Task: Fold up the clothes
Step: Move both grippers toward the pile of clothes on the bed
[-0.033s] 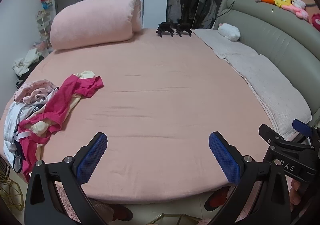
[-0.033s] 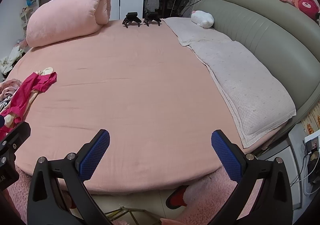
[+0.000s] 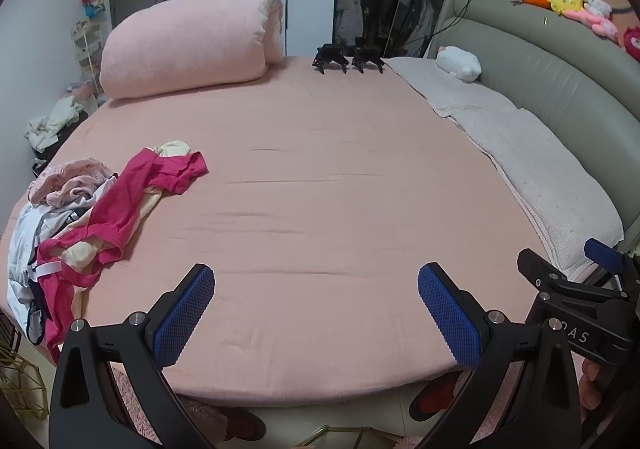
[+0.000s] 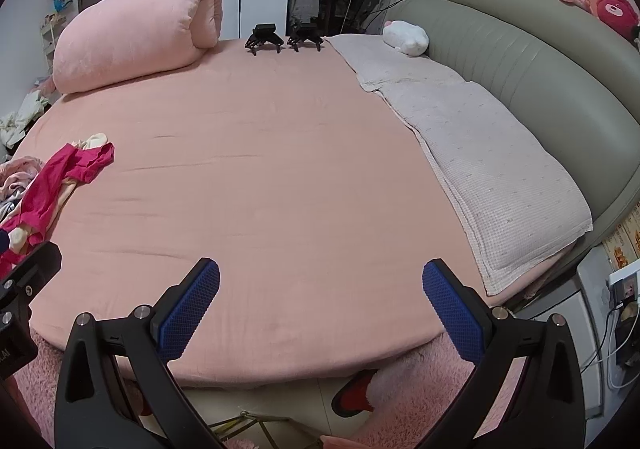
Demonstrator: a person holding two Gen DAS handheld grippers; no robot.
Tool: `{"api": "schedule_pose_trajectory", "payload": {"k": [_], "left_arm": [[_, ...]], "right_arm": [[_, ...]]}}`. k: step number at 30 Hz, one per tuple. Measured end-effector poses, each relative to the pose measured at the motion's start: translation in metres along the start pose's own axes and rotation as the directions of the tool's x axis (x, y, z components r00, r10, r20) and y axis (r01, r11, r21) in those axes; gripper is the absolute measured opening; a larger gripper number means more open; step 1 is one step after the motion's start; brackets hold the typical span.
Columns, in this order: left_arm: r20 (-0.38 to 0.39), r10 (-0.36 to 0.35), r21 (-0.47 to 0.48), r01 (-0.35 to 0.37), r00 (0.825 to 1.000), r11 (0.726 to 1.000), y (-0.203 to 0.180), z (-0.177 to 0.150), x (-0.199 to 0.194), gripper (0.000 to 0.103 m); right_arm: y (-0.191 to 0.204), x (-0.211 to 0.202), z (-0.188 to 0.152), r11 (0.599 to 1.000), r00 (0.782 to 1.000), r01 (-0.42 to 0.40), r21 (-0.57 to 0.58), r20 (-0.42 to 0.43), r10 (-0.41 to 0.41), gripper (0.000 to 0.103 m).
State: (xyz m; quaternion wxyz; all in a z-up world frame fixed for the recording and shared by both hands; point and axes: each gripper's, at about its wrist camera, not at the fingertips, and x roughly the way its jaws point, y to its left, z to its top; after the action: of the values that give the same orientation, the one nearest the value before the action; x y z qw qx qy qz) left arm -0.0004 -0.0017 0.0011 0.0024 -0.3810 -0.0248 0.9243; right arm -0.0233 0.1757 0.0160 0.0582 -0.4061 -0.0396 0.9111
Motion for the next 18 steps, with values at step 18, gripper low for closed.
{"api": "schedule_pose_trajectory", "payload": {"k": [18], "left_arm": [[0.046,0.118,0.064,-0.121,0.992,0.991,0.051,0.036,-0.011,0.103]], "right_arm": [[0.037,-0.010,0.022,0.977,0.992,-0.086,-0.193,0.074,0.102,0.103]]}}
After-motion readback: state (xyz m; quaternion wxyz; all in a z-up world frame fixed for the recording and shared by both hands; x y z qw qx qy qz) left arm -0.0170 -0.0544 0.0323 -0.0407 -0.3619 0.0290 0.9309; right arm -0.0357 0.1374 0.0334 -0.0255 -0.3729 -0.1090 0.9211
